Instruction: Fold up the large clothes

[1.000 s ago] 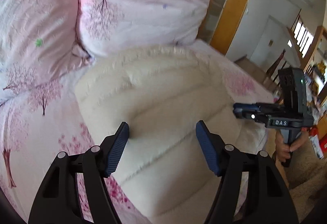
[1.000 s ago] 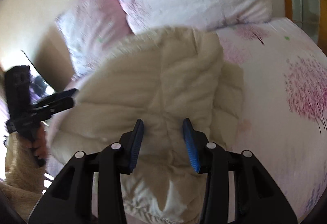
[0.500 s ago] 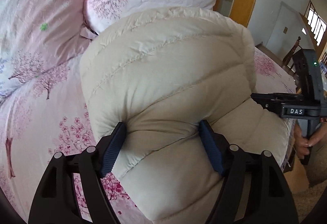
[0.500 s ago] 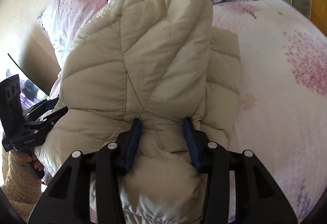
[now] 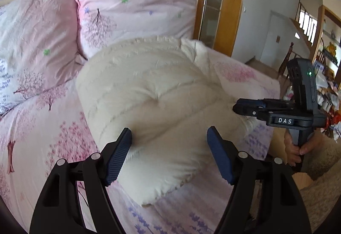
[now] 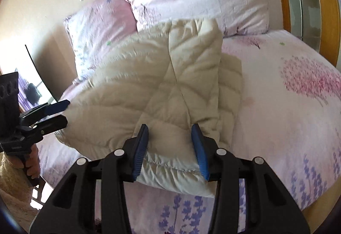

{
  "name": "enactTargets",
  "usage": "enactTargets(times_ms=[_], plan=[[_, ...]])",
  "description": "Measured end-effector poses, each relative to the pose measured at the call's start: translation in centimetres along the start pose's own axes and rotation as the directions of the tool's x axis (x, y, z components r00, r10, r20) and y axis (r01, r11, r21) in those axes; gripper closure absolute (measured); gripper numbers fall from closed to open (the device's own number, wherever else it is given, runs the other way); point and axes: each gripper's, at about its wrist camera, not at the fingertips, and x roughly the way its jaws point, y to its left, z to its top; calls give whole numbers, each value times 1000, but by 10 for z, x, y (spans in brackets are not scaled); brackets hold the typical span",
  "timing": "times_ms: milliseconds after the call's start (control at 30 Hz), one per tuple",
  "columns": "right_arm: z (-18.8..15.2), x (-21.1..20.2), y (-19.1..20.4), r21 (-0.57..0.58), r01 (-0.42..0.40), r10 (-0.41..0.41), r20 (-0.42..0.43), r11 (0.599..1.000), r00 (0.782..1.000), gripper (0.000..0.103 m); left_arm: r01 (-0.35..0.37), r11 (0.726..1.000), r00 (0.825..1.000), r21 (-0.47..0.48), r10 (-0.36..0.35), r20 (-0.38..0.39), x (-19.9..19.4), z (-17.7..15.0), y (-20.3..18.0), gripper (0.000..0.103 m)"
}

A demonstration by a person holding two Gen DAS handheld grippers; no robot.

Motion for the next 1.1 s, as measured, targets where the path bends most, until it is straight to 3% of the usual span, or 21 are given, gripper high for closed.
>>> enactTargets(times_ms=[400,733,867,900,967,1100], plan=[[-17,17,2,8,23,-23,-85,1000,996,59,-64,998,994,9,64,-90,27,-15,-4,28],[-22,14,5,2,22,-21,-104,1000,994,57,-122,991,986,46,127,-112,34,-20,-16,18],[2,0,-18,137,-91,105,-98,986,990,27,-62,996,997,-62,59,-48,2,-6,8,15],[7,-3,-25,168,-103,118,-83,980,990,14,-53,994,998,-93,50,-32,-4,-3,16,13],[22,-4,-44,234,-107,128,-74,966,989,2,-37,984,999,-176,38,3,-15,2,38,8],[44,11,-63,289,-59,112,-169,956,979,2,-58,946,998,-318,56,-14,-13,8,83,2]])
